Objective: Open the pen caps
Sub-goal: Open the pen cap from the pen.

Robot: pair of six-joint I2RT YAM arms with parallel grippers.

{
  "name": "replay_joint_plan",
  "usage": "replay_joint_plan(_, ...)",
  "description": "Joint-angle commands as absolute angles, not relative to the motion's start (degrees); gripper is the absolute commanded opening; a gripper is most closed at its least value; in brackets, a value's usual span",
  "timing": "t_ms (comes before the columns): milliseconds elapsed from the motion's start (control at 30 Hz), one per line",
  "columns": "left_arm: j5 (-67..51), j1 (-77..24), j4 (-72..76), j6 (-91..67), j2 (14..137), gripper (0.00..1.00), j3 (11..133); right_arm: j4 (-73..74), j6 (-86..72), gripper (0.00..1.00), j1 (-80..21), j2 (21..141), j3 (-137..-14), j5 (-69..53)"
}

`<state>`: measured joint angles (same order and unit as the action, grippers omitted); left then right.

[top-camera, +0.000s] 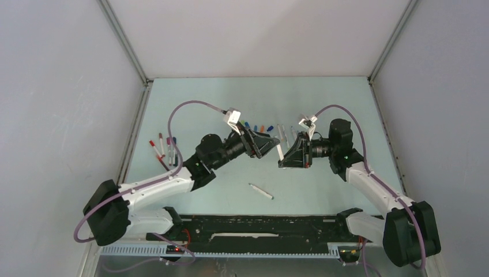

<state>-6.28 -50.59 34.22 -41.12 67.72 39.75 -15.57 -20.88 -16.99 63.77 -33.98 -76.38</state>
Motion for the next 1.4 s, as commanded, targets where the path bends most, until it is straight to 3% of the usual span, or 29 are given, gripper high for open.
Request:
replay_joint_plan(0, -10.0, -50.45, 38.95, -43.33, 70.33, 0.64, 43.47, -15.67, -19.5, 0.0, -17.43, 64.37, -36.38, -77.83)
replay_joint_plan(200, -10.8, -50.45, 41.57, -45.01, 72.64, 0.48, 43.8, -15.13, -19.15, 0.0, -17.75, 64.69, -36.61, -77.41)
replay_joint_plan(500, -11.67, -50.45, 43.12, -46.31, 73.83, 0.38, 44.33, -14.33, -18.63, 0.0, -17.75, 65.04, -36.83, -77.08)
replay_joint_plan(833, -13.19, -50.37, 44.21, -46.92, 74.92, 0.19, 44.78, -14.15, -18.48, 0.0, -17.71, 65.3, -37.0, -77.31)
replay_joint_plan(900, -13.5, -50.17, 44.12, -47.04, 75.04, 0.03, 44.9, -14.03, -18.27, 0.0, -17.73, 65.42, -36.99, -77.35)
replay_joint_plan(933, -13.74, -49.88, 44.29, -47.21, 74.99, 0.0, 44.94, -13.32, -17.61, 0.0, -17.74, 65.58, -37.17, -77.2)
replay_joint_plan(1367, -9.86, -27.94, 37.12, -43.86, 71.48, 0.0, 60.14, -2.59, -8.2, 0.0, -22.58, 71.55, -39.69, -74.36)
